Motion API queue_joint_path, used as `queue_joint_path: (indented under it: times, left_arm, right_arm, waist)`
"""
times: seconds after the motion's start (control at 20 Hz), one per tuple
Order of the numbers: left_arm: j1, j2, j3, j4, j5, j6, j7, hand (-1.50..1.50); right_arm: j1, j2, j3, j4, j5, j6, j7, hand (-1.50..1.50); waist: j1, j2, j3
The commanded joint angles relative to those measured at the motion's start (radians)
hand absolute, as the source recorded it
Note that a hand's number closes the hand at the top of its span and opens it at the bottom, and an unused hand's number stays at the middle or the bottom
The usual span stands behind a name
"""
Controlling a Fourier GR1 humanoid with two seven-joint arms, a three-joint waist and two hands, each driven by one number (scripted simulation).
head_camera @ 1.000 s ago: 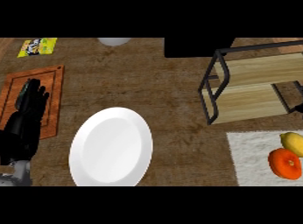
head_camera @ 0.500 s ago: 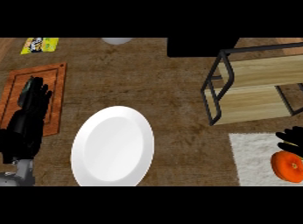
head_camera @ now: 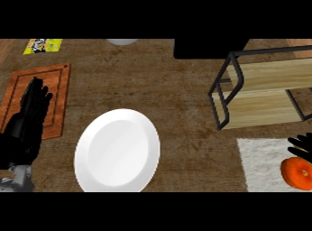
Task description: Pick the squash from the placemat and place it in the tiered shelf
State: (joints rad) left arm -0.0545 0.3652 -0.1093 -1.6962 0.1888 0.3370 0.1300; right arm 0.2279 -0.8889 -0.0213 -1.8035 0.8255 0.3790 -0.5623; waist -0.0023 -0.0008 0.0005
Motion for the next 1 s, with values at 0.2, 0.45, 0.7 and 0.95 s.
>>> queue_joint_path:
  times: [0.2,0.45,0.7,0.95]
  left_arm:
    - [0.042,-0.033,0.029,-0.011,-0.015,-0.061,-0.024,0.0]
    - [-0.035,-0.092,0.031,0.082,-0.084,-0.044,-0.035,0.0]
    - [0.013,-0.064,0.094,0.025,-0.052,-0.124,-0.015,0.0]
    - [-0.045,-0.097,0.12,0.07,-0.085,-0.123,-0.002,0.0]
  right_arm:
    - [-0.11,0.108,0.048,0.245,0.146,-0.092,-0.101,-1.5]
    - [-0.111,0.159,0.059,0.264,0.223,-0.095,-0.11,-1.5]
    - [-0.116,0.2,0.017,0.319,0.236,-0.12,-0.168,-1.5]
    - [-0.126,0.201,-0.033,0.313,0.229,-0.092,-0.225,-1.5]
  waist:
    - [0.01,0.002,0.0]
    - [0.003,0.002,0.0]
    - [0.002,0.001,-0.001]
    - [-0.001,0.0,-0.001]
